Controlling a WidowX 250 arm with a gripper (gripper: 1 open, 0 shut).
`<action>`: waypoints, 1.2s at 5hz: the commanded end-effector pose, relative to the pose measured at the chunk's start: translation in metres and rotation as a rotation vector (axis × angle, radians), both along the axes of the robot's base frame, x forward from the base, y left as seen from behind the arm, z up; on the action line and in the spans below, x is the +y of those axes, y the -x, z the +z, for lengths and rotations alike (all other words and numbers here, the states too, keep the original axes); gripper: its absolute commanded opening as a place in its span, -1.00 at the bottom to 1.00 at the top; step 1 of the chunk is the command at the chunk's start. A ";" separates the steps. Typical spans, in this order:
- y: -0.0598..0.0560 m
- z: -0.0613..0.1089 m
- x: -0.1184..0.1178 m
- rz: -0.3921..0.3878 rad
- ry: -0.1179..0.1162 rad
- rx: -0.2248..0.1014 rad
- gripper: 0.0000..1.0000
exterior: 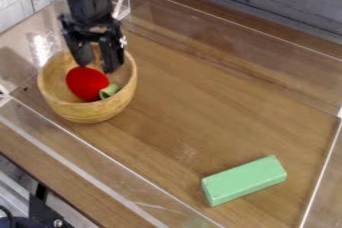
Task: Move the red object to the left side of the table
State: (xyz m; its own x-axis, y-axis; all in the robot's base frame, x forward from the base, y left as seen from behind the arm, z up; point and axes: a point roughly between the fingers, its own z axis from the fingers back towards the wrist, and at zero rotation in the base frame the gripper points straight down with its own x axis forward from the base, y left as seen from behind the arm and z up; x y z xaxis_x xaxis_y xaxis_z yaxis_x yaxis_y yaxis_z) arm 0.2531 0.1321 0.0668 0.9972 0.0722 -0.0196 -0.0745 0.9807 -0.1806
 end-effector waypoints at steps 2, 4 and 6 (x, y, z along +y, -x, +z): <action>0.000 -0.008 0.003 0.008 -0.026 0.005 1.00; -0.002 -0.009 0.004 0.018 -0.019 0.007 -1.00; -0.012 0.021 0.007 0.037 0.024 -0.035 -1.00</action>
State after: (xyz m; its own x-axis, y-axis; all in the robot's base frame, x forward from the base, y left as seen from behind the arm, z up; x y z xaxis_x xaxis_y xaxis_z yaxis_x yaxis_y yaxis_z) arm 0.2597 0.1333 0.0675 0.9934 0.1012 -0.0535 -0.1111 0.9648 -0.2384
